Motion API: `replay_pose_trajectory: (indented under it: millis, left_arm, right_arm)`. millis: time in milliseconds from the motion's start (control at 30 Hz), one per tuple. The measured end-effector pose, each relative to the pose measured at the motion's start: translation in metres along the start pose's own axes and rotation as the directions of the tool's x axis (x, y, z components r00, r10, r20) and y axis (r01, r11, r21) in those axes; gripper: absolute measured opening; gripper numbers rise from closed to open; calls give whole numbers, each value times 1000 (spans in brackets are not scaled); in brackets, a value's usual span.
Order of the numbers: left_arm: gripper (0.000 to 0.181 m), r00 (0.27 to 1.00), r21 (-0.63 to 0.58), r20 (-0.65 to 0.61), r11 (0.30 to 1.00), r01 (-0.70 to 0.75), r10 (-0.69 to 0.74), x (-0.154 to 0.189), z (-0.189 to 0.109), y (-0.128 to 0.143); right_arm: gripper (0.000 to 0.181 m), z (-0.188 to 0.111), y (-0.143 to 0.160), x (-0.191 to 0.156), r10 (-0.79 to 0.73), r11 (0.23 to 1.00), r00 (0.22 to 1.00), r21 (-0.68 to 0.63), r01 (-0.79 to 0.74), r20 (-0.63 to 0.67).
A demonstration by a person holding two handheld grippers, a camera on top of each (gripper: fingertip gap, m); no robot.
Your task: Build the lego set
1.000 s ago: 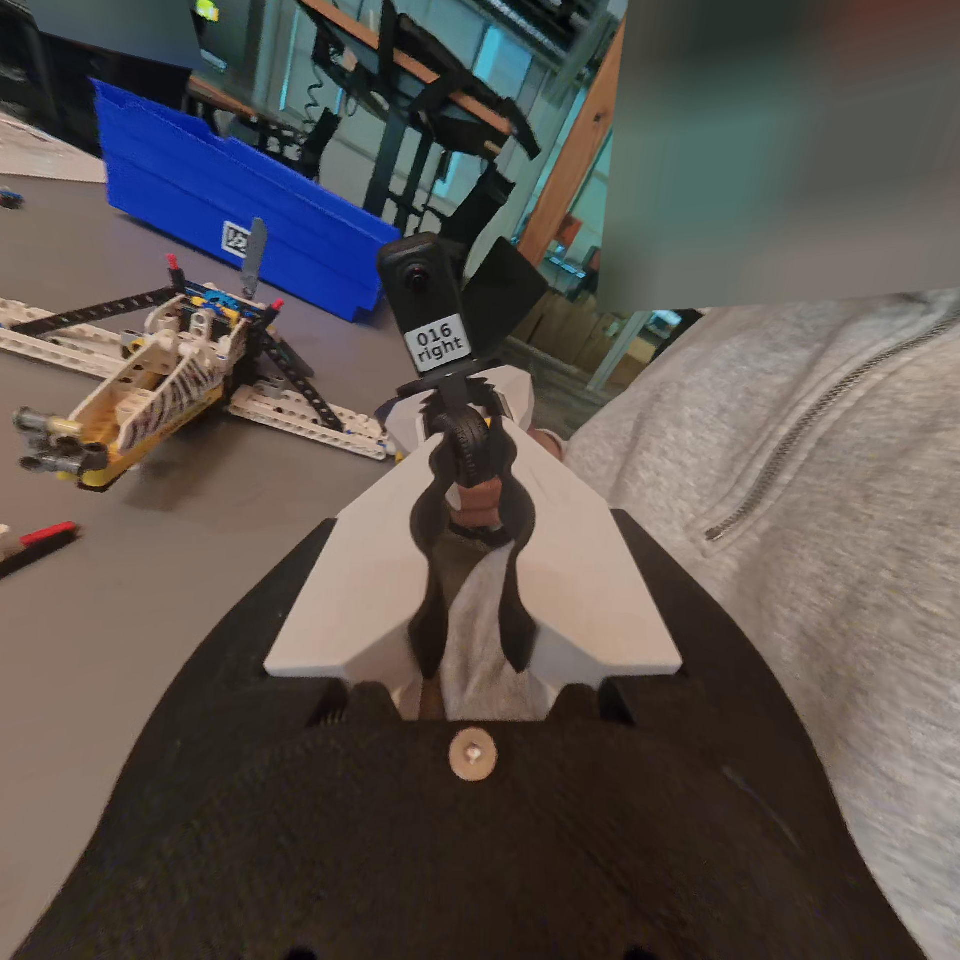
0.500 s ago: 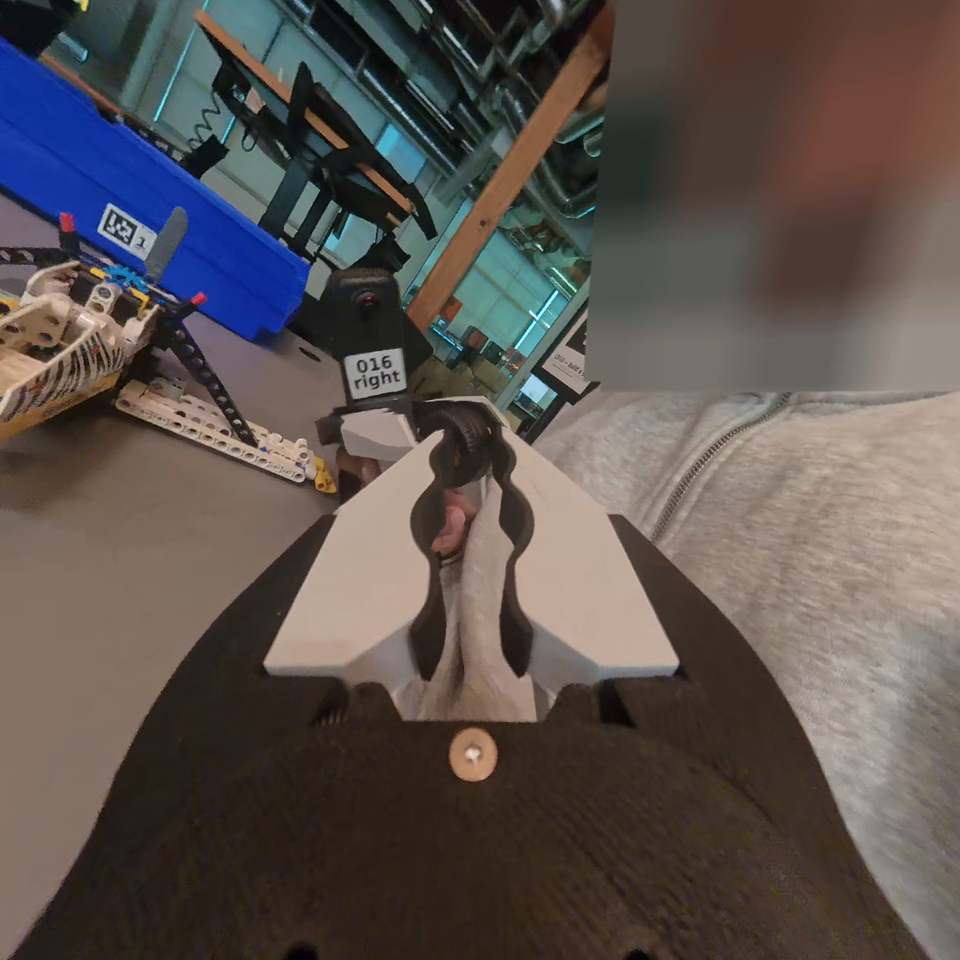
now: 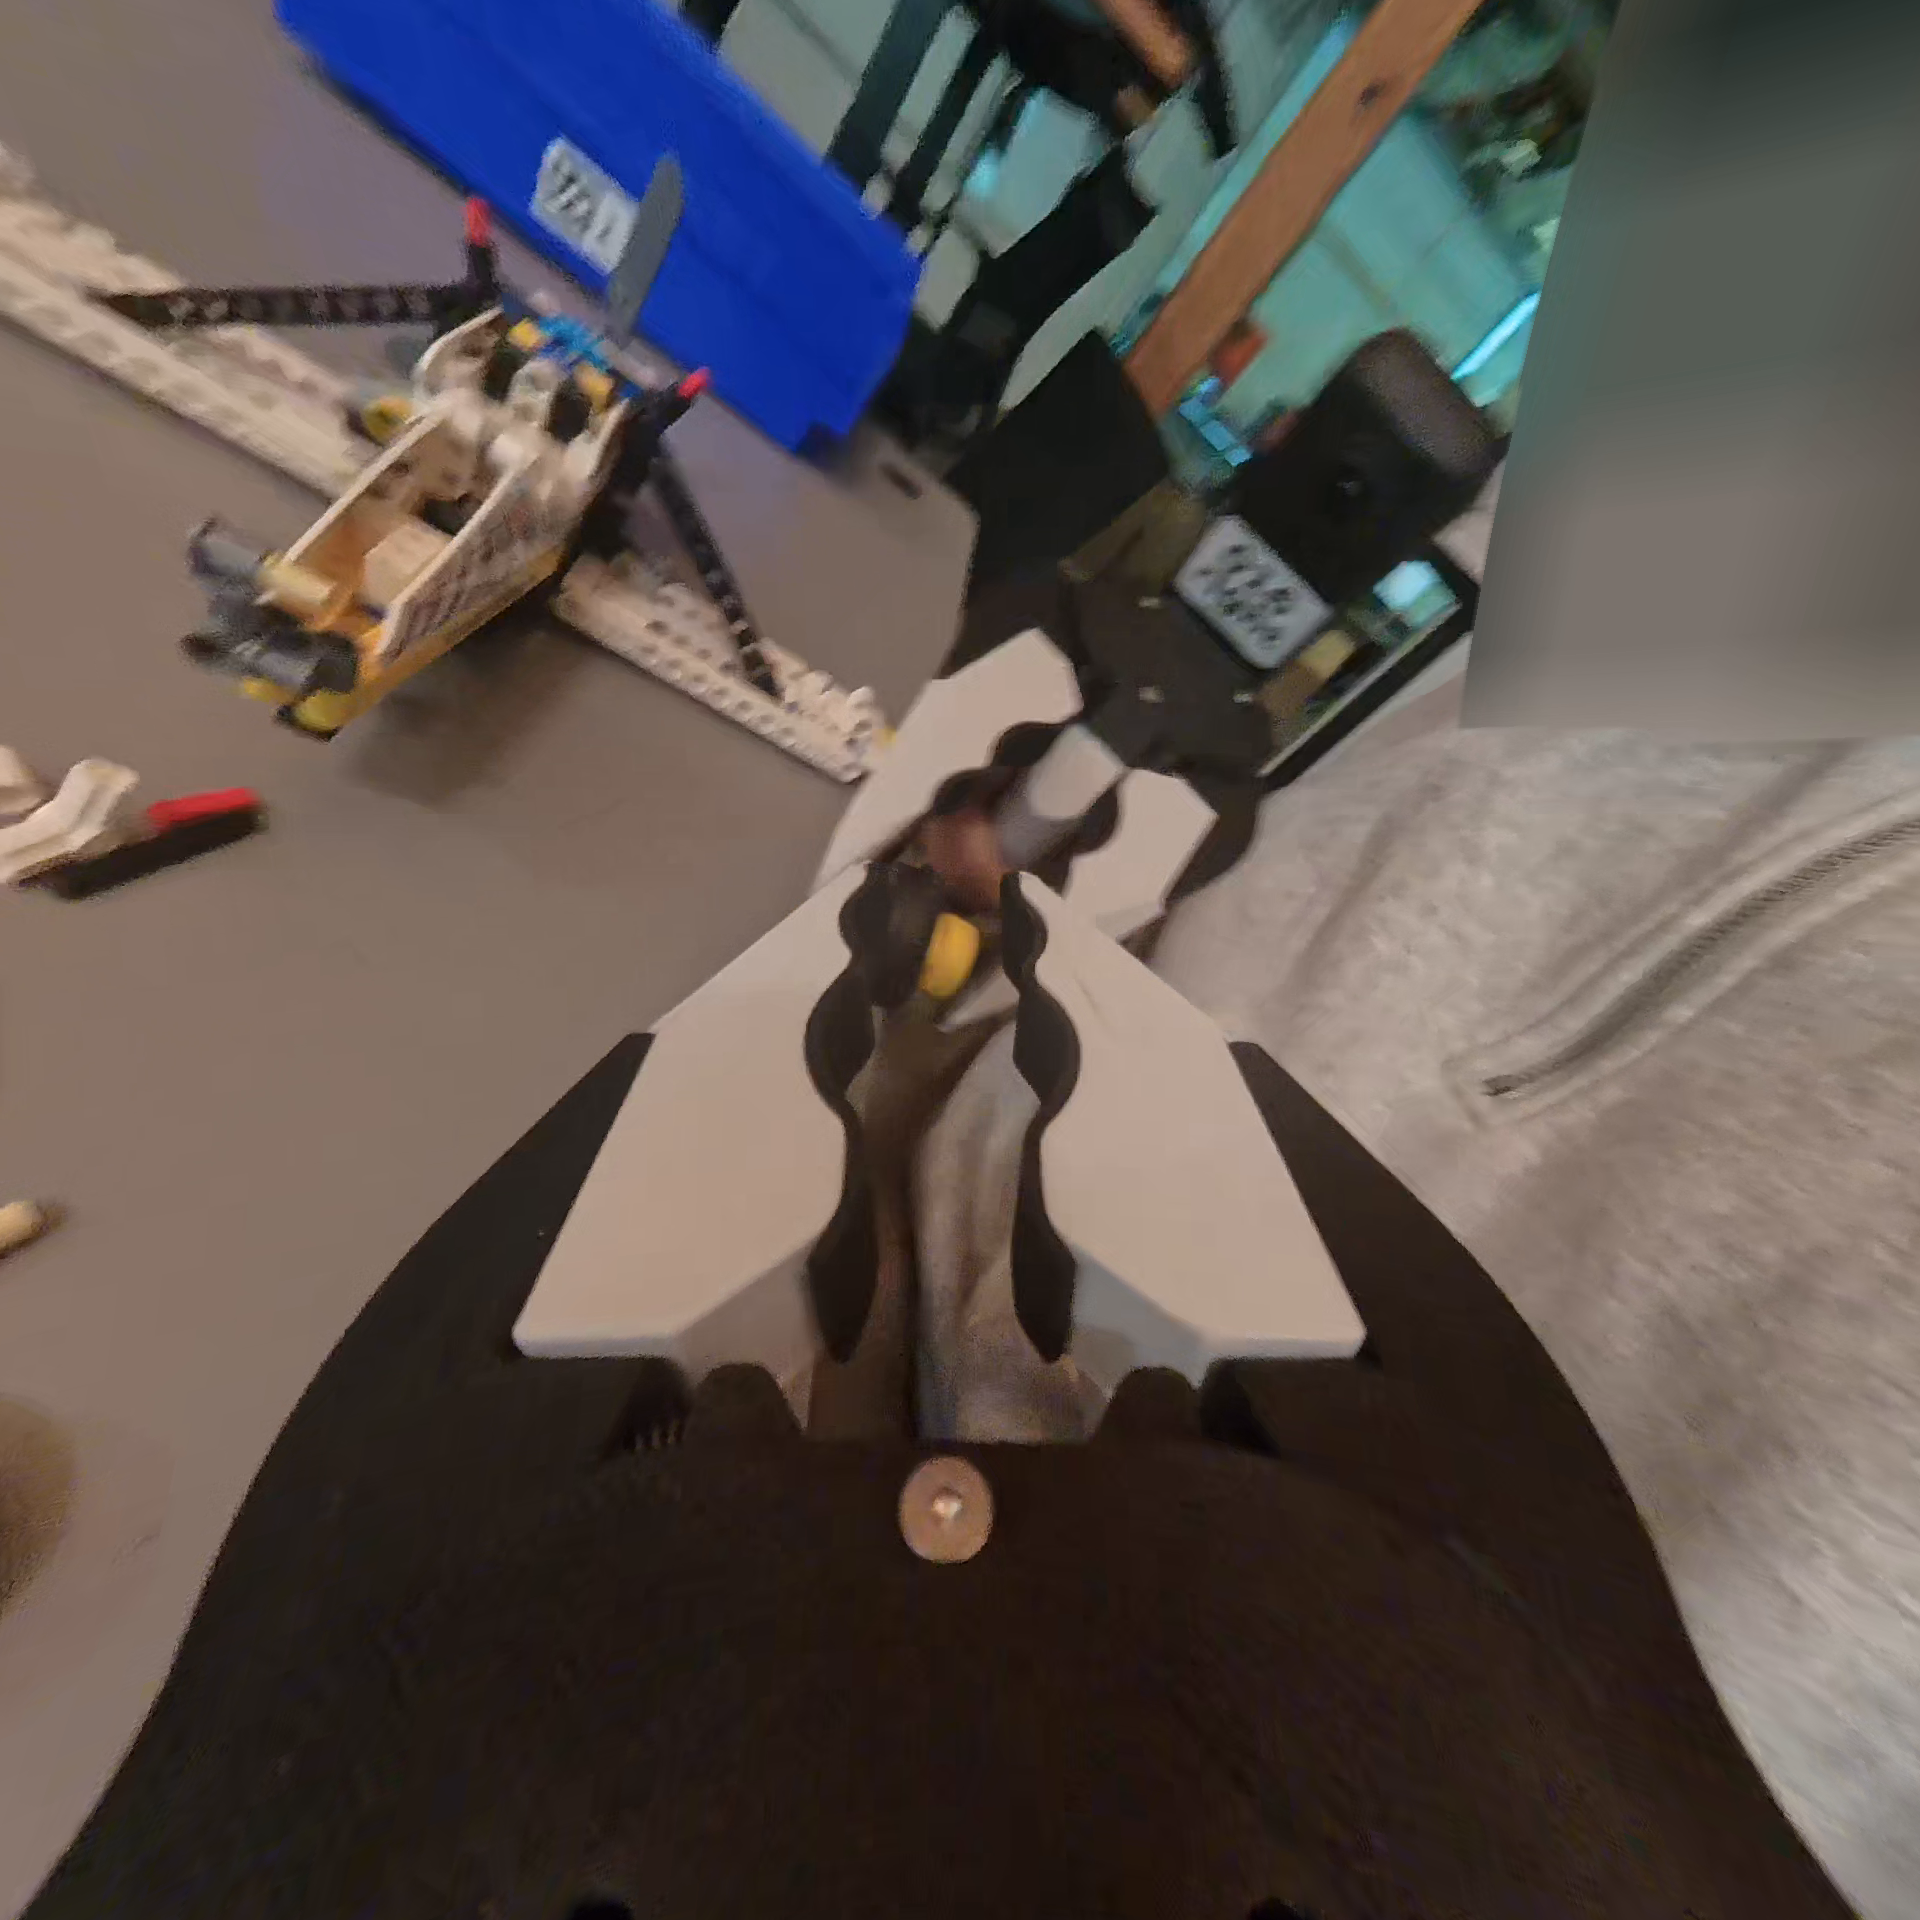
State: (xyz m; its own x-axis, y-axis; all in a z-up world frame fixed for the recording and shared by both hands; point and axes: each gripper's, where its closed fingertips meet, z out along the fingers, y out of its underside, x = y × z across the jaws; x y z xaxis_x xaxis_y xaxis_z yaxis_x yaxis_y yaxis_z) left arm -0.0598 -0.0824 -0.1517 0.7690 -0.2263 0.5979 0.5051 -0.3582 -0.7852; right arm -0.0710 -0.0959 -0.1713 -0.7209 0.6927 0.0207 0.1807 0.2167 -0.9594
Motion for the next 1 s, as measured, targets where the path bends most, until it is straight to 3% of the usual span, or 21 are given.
replay_pose_trajectory:
  millis: [133, 233, 267, 467, 600, 667, 900, 1000]
  left_arm:
    - [22, 996, -106, 84, 994, 37, -28, -14, 3, 13]
    - [13, 994, -121, 99, 991, 53, -41, -18, -1, 16]
    - [0, 996, -123, 77, 991, 58, -48, -16, -2, 17]
    - [0, 992, -158, 97, 983, 90, -75, -23, -3, 32]
    - [25, 994, -130, 55, 987, 96, -90, -18, -2, 26]
    - [36, 992, -131, 44, 984, 124, -119, -18, -2, 27]
    - [40, 994, -175, 62, 979, 105, -95, -17, 3, 34]
    - [25, 986, -240, 150, 964, 113, -78, -26, 6, 48]
  right_arm:
    - [29, 9, 11, -7, -53, 997, 999, -61, 53, -4]
    - [29, 12, 12, -9, -25, 997, 1000, -66, 26, 9]
    - [29, 12, 14, -8, -11, 997, 1000, -72, 11, 7]
    - [28, 14, 21, -6, 22, 993, 1000, -114, -21, 6]
    - [1, 13, 20, -6, -7, 995, 1000, -103, 6, -7]
    - [0, 11, 16, -4, -13, 997, 1000, -79, 12, -14]
    - [34, 1, 17, 1, 40, 995, 999, -93, -40, 6]
    - [43, -6, 31, -9, -26, 990, 998, -134, 33, 53]
